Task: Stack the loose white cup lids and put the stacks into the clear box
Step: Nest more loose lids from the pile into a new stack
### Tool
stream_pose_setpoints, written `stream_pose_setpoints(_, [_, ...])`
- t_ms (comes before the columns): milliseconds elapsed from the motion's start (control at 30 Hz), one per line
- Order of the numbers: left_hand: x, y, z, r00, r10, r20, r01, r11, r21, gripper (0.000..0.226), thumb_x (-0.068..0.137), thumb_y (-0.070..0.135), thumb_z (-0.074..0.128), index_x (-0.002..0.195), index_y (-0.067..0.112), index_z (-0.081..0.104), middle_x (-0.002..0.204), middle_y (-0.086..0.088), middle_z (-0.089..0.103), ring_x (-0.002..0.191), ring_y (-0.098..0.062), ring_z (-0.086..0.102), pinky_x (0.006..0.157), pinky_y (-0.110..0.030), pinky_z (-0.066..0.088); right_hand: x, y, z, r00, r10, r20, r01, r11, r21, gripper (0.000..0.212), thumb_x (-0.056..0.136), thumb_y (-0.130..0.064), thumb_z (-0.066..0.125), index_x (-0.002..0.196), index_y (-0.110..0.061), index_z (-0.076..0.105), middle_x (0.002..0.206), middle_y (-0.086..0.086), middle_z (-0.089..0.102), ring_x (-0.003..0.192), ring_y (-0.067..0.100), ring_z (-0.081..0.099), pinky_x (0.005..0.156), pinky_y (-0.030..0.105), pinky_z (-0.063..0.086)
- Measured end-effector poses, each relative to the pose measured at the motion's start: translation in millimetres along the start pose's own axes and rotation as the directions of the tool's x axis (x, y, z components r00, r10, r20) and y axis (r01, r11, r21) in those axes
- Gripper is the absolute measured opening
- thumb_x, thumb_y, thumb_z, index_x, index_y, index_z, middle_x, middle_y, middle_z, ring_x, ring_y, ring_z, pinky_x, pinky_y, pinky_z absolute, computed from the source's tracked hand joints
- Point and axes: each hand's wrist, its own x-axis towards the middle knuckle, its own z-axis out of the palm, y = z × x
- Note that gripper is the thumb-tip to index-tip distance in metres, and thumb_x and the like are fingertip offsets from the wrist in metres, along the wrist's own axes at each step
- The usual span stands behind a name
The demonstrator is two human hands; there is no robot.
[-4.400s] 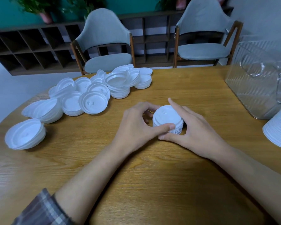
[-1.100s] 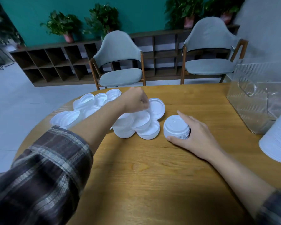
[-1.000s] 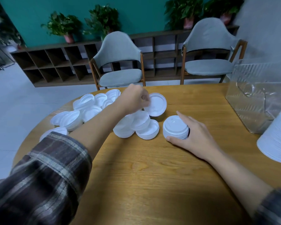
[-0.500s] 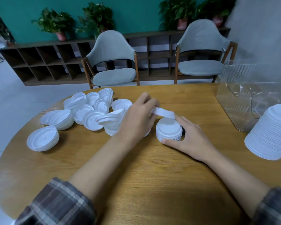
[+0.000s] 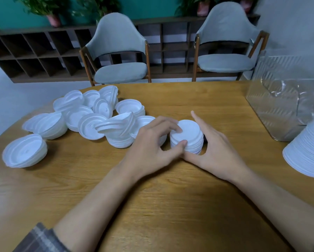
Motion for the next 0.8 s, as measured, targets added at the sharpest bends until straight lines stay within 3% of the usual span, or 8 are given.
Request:
stream_pose_setpoints(100, [3,3,6,0.998,-0.045,-0.046,0.043,0.998,-0.038,0.032,0.084,0.034,0.089,0.103,0.014,0.073,0.116,0.005,0.069,0.114,-0.010,0.066,0.097,-0.030,0.057,2,1,1,1.000,-0.002,0.003,0.002,1.000,0.005,0.113,0.074,-0.059,0.083,0.165,-0.040,0.017,0.159,-0.020,0.037,0.124,-0.022,0.025,0.091,-0.009,0.020])
stream_pose_setpoints(267, [3,10,5,0.994,-0.098,-0.038,0.095,0.994,-0.057,0.049,0.079,0.027,0.092,0.122,0.016,0.069,0.118,0.010,0.071,0.118,-0.007,0.066,0.101,-0.024,0.054,2,0,-2,0.999,-0.014,0.033,0.013,1.000,0.012,0.113,0.079,-0.051,0.085,0.161,-0.055,0.007,0.153,-0.026,0.041,0.131,-0.011,0.038,0.092,-0.002,0.030])
stream_pose_setpoints(333, [3,11,5,0.993,-0.118,-0.030,0.115,0.990,-0.086,0.054,0.078,0.025,0.093,0.126,0.018,0.068,0.120,0.012,0.071,0.120,-0.005,0.065,0.102,-0.023,0.054,1,-1,-2,0.999,-0.028,0.033,0.027,1.000,0.003,0.109,0.079,-0.052,0.084,0.162,-0.052,0.012,0.146,-0.032,0.039,0.126,-0.020,0.034,0.095,0.001,0.029])
stream_pose_setpoints(433, [3,13,5,0.992,-0.124,-0.030,0.121,0.987,-0.105,0.057,0.078,0.023,0.093,0.128,0.018,0.067,0.121,0.012,0.072,0.121,-0.002,0.064,0.103,-0.022,0.053,1,1,-1,0.999,-0.029,0.020,0.030,0.999,-0.017,0.103,0.079,-0.052,0.082,0.163,-0.043,0.023,0.136,-0.033,0.039,0.111,-0.037,0.022,0.094,-0.008,0.020])
stream_pose_setpoints(533, [2,14,6,0.990,-0.137,-0.033,0.133,0.985,-0.107,0.059,0.078,0.024,0.093,0.130,0.018,0.067,0.121,0.011,0.072,0.122,0.000,0.064,0.104,-0.023,0.053,2,2,0,1.000,-0.024,0.009,0.025,0.999,-0.044,0.105,0.077,-0.055,0.080,0.164,-0.039,0.023,0.140,-0.026,0.042,0.118,-0.023,0.024,0.095,-0.005,0.021])
stream_pose_setpoints(667, [1,12,7,0.989,-0.148,-0.013,0.146,0.985,-0.094,0.061,0.080,0.026,0.092,0.133,0.019,0.065,0.124,0.012,0.071,0.123,0.002,0.062,0.104,-0.020,0.051,1,2,2,1.000,-0.009,0.019,0.010,0.998,-0.057,0.111,0.076,-0.061,0.077,0.166,-0.033,0.019,0.151,-0.017,0.045,0.136,0.000,0.039,0.107,0.021,0.033])
stream_pose_setpoints(800, [1,12,6,0.992,-0.124,0.025,0.126,0.990,-0.057,0.061,0.082,0.028,0.090,0.136,0.018,0.063,0.126,0.013,0.069,0.124,0.004,0.060,0.103,-0.013,0.047,1,1,2,0.999,0.000,0.040,0.003,0.996,-0.084,0.113,0.079,-0.061,0.077,0.167,-0.028,0.014,0.159,-0.017,0.037,0.144,0.008,0.037,0.117,0.029,0.033])
